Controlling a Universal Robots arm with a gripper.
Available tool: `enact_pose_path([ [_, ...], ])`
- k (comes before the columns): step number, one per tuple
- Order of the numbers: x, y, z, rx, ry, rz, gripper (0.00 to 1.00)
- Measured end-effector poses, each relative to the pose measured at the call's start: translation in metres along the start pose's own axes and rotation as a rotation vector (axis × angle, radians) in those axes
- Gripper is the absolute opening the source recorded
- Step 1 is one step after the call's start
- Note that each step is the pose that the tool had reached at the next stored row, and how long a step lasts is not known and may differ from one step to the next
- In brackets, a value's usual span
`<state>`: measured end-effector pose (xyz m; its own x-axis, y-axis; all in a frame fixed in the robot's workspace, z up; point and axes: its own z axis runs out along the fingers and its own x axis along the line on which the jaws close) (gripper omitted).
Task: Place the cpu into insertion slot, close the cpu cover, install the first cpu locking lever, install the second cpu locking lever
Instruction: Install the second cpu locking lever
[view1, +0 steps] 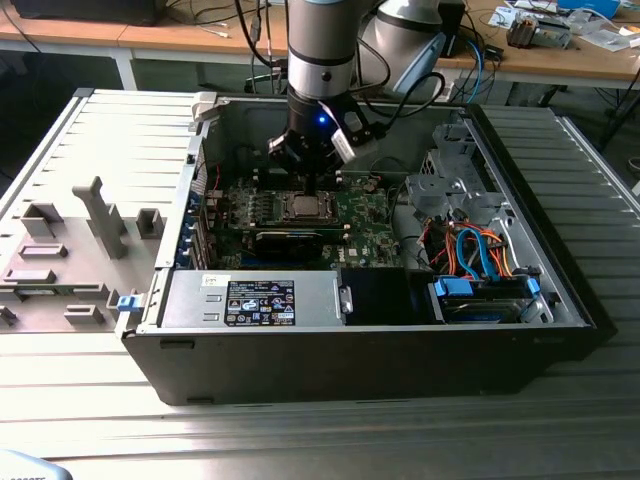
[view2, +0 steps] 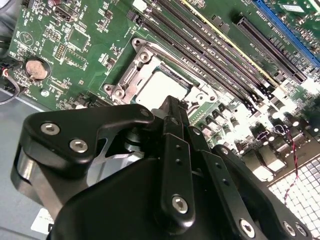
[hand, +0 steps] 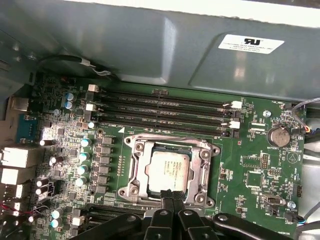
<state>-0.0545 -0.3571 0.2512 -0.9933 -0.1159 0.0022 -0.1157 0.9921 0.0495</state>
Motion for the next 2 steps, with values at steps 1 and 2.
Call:
enact_pose_path([
  [1,0.0,0.0,0.0,0.0,0.0,0.0,0.11],
  [2,0.0,0.0,-0.0001,0.0,0.0001,0.0,0.11],
])
